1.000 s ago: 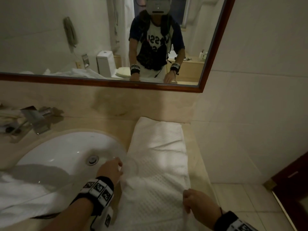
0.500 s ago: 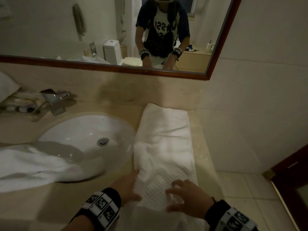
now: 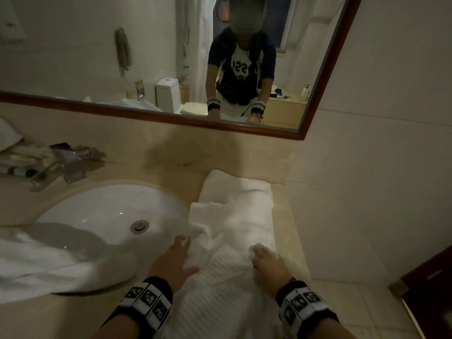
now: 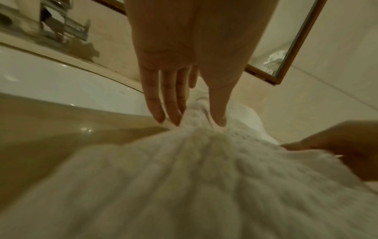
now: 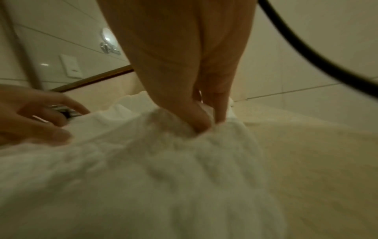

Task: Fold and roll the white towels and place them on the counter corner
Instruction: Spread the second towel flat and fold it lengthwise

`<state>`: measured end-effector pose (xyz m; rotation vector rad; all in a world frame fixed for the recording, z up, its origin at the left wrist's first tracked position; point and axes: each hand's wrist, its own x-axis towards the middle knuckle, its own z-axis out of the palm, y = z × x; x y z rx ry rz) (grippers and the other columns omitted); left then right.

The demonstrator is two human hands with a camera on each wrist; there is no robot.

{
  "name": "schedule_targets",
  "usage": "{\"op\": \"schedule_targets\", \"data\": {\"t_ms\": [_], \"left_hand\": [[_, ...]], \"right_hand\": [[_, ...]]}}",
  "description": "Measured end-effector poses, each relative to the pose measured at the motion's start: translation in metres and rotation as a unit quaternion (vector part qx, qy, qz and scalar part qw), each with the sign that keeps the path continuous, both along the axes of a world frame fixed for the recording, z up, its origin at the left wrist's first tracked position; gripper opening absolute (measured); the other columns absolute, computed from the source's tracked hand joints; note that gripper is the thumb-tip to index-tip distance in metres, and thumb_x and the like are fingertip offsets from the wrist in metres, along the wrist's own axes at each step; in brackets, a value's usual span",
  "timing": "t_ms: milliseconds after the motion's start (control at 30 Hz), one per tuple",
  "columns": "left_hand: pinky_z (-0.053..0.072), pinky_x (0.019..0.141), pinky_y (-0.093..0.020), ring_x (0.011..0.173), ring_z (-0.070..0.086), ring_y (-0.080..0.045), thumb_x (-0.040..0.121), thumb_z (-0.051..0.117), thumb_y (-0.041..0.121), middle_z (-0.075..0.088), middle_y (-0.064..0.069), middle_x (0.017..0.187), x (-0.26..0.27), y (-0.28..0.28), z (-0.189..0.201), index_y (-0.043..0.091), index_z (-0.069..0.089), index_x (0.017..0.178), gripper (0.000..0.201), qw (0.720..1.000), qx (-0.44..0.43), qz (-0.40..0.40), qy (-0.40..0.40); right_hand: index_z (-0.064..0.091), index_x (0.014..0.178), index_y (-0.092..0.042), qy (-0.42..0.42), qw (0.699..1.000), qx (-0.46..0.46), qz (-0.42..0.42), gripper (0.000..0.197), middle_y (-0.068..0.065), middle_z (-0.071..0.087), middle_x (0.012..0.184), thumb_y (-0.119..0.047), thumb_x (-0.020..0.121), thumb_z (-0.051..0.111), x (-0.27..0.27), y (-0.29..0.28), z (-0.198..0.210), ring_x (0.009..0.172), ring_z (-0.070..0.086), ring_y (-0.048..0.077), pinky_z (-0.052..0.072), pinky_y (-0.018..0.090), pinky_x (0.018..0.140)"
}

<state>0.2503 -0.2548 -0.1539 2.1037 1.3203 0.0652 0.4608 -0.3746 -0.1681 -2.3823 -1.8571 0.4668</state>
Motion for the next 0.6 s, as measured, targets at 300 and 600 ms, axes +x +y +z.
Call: {"op": "schedule_targets", "data": {"t_ms": [300, 600], "left_hand": [[0.041, 0.064, -0.022, 0.069, 0.053, -0.006, 0.062, 0.062, 0.073, 0.052, 0.012, 0.076, -0.055, -0.062, -0.004, 0.034, 0.028, 0.106, 0.068, 0.997, -0.065, -0.047, 0.011], [0.030, 0.069, -0.019, 0.088, 0.049, -0.011, 0.079, 0.057, 0.027, 0.044, 0.018, 0.082, -0.085, -0.104, 0.038, 0.037, 0.037, 0.078, 0.023, 0.982, 0.119, -0.133, 0.069]], "right_hand": [[0.051, 0.096, -0.018, 0.035, 0.987, -0.004, 0.155, 0.036, -0.002, 0.059, 0.115, -0.024, 0.068, 0.072, -0.056, -0.068, 0.011, 0.108, 0.055, 0.014, 0.047, 0.025, 0.072], [0.057, 0.087, -0.014, 0.147, 0.958, 0.235, 0.068, 0.011, -0.001, 0.062, 0.112, -0.005, 0.084, 0.063, -0.049, -0.093, 0.035, 0.118, 0.046, 0.004, 0.026, -0.001, 0.095]]}}
